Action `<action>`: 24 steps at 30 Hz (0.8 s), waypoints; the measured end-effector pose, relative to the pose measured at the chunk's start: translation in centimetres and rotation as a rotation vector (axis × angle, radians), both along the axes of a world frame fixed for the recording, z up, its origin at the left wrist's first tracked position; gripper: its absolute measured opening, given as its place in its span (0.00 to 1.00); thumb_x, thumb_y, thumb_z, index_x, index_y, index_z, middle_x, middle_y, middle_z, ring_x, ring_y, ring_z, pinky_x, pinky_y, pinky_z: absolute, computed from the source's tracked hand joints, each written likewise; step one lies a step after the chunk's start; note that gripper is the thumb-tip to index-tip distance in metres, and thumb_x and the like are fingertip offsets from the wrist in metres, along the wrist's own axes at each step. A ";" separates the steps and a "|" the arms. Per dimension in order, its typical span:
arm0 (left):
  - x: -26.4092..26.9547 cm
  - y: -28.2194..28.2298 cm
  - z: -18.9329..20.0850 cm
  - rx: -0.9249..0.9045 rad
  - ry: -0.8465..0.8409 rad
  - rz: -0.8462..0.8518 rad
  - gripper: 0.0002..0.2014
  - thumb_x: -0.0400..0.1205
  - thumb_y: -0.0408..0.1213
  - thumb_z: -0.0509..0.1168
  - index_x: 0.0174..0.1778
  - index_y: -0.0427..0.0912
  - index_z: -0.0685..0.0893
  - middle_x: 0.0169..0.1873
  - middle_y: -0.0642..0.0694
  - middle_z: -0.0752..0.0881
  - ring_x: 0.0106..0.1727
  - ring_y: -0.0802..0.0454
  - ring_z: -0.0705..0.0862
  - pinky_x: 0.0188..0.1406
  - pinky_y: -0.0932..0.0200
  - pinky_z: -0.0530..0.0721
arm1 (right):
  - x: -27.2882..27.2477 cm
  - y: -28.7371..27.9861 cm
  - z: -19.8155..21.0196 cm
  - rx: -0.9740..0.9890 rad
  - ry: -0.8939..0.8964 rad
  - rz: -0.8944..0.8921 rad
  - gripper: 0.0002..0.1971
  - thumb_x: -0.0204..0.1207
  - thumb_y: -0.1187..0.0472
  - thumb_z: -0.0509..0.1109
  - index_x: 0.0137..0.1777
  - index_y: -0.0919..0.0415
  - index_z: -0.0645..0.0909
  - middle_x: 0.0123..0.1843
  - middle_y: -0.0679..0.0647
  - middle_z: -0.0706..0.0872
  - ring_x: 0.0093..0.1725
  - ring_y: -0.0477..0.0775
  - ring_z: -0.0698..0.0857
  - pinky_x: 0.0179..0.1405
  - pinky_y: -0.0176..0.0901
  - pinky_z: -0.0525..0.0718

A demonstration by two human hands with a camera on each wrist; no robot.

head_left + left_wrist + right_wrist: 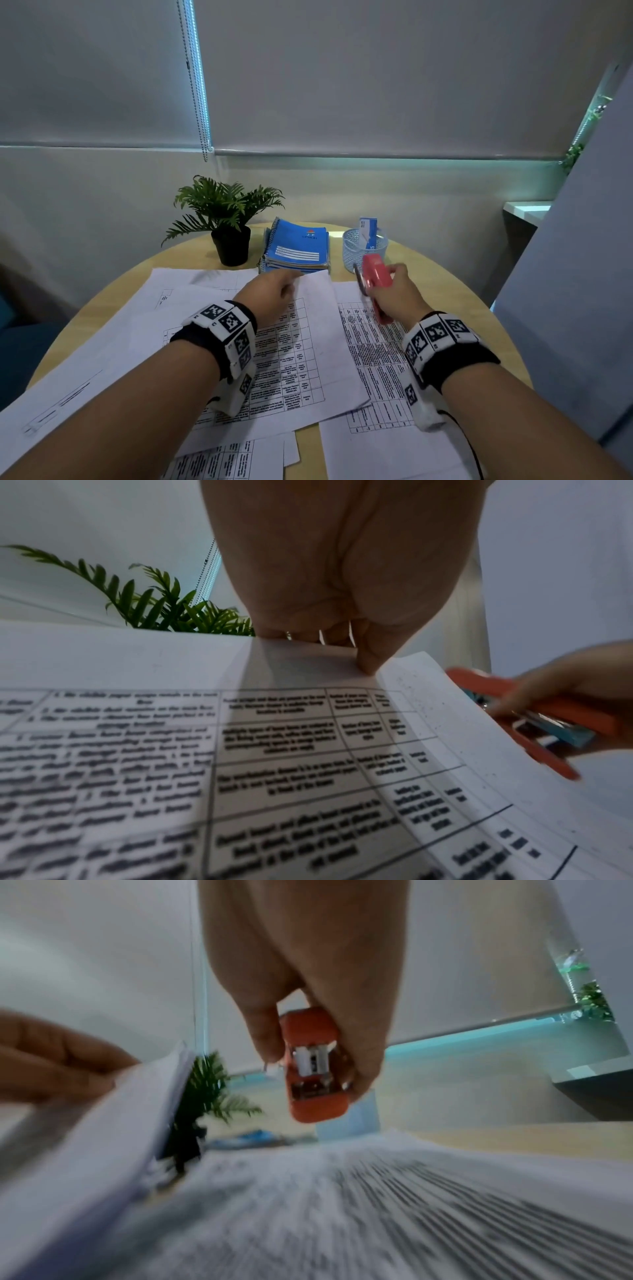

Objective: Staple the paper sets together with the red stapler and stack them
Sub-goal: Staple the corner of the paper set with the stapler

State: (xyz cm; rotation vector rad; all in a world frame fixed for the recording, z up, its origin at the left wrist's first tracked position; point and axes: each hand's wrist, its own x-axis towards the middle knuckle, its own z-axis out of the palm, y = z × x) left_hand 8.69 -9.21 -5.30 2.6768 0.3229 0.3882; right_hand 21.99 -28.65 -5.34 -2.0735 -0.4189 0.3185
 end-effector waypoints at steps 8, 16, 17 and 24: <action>-0.4 0.0 0.7 -0.038 -0.060 0.018 0.19 0.82 0.33 0.55 0.68 0.49 0.80 0.59 0.48 0.85 0.59 0.50 0.82 0.59 0.56 0.80 | -2.7 2.8 2.1 0.659 -0.044 -0.154 0.17 0.78 0.62 0.72 0.57 0.57 0.65 0.44 0.53 0.81 0.32 0.52 0.82 0.31 0.49 0.85; -1.4 -0.1 2.0 -0.118 -0.106 0.031 0.18 0.81 0.33 0.58 0.65 0.51 0.83 0.59 0.46 0.86 0.60 0.49 0.83 0.62 0.47 0.82 | -5.1 6.1 1.3 0.697 -0.014 -0.221 0.35 0.54 0.33 0.76 0.55 0.46 0.65 0.51 0.55 0.87 0.46 0.63 0.89 0.50 0.63 0.87; -1.6 0.0 2.1 -0.113 -0.100 0.043 0.18 0.81 0.34 0.58 0.65 0.51 0.83 0.58 0.47 0.87 0.59 0.49 0.84 0.61 0.47 0.82 | -5.3 6.2 1.4 0.698 -0.013 -0.231 0.34 0.57 0.33 0.76 0.56 0.46 0.65 0.50 0.54 0.87 0.45 0.61 0.89 0.51 0.61 0.87; -2.5 0.3 2.8 -0.113 -0.101 0.081 0.18 0.81 0.34 0.58 0.63 0.53 0.84 0.56 0.49 0.88 0.56 0.51 0.84 0.58 0.52 0.83 | -5.9 6.2 1.1 0.706 -0.079 -0.236 0.25 0.72 0.47 0.75 0.59 0.49 0.64 0.46 0.51 0.86 0.37 0.50 0.88 0.44 0.47 0.88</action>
